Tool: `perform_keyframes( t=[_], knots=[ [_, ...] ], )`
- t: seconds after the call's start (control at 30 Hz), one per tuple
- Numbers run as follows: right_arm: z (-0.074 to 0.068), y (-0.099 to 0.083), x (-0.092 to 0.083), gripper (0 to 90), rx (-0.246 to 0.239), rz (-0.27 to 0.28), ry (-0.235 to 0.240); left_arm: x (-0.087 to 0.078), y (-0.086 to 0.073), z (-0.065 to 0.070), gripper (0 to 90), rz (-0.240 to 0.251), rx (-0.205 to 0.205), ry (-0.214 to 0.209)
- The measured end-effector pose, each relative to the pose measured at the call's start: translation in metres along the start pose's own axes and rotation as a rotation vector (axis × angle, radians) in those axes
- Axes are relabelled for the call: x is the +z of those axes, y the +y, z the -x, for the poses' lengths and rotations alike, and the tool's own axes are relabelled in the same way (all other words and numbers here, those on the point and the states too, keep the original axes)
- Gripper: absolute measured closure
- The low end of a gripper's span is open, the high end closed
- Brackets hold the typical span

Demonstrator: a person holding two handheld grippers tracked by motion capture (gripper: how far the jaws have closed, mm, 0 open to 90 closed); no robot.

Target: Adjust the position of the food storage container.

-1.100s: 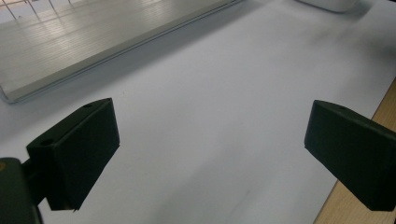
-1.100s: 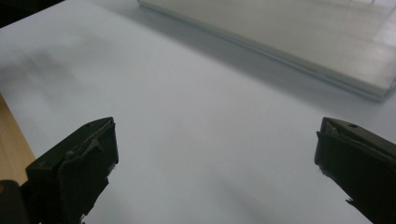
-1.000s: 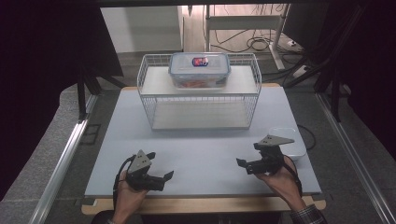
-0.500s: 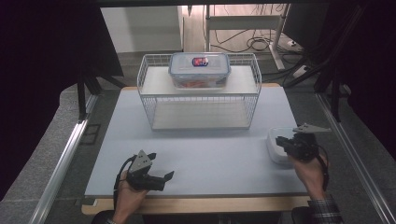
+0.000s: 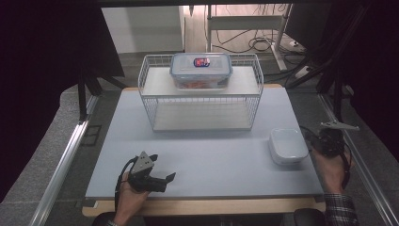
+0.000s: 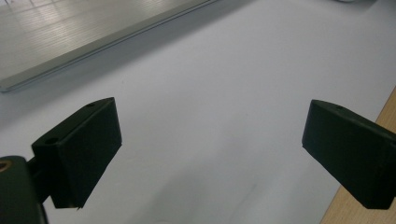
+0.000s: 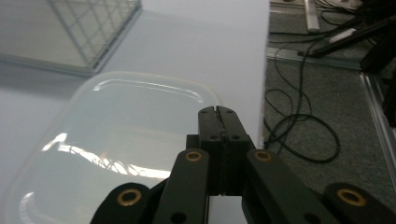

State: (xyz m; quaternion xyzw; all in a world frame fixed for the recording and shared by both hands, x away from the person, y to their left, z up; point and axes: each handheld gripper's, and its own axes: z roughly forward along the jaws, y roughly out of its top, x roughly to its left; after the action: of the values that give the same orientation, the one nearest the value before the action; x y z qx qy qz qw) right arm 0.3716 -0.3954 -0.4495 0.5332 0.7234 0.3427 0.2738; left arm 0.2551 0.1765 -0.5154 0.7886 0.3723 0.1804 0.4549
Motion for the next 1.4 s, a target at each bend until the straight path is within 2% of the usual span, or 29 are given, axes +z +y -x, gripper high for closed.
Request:
perform_keyframes(
  t=[0.23,0.3,0.47,0.67,0.8,0.93,1.23,1.4],
  knots=[
    [0.007,-0.008,0.014,89.4,0.011,-0.051,-0.003,0.001,-0.001,-0.001,4.4,-0.005,-0.009,-0.002],
    [0.008,-0.010,0.017,89.4,0.028,-0.060,0.001,0.001,-0.001,-0.001,4.5,-0.007,-0.009,-0.005],
    [-0.001,-0.010,0.021,89.4,0.024,-0.068,0.041,0.003,-0.001,0.000,4.8,-0.015,-0.006,-0.011],
    [-0.026,-0.005,0.028,89.4,-0.005,-0.077,0.120,0.004,-0.001,0.000,4.8,-0.019,-0.006,-0.015],
    [-0.046,-0.003,0.032,89.2,-0.044,-0.082,0.180,0.006,-0.001,0.001,5.2,-0.046,0.009,-0.005],
    [-0.069,-0.001,0.035,88.9,-0.082,-0.089,0.237,0.008,-0.002,0.001,5.3,-0.074,0.018,-0.013],
    [-0.116,0.002,0.044,88.6,-0.145,-0.106,0.346,0.008,-0.001,-0.001,5.1,-0.085,-0.020,-0.042],
    [-0.142,0.003,0.049,89.0,-0.153,-0.110,0.421,0.007,0.000,0.000,6.4,-0.076,-0.019,-0.056]
  ],
)
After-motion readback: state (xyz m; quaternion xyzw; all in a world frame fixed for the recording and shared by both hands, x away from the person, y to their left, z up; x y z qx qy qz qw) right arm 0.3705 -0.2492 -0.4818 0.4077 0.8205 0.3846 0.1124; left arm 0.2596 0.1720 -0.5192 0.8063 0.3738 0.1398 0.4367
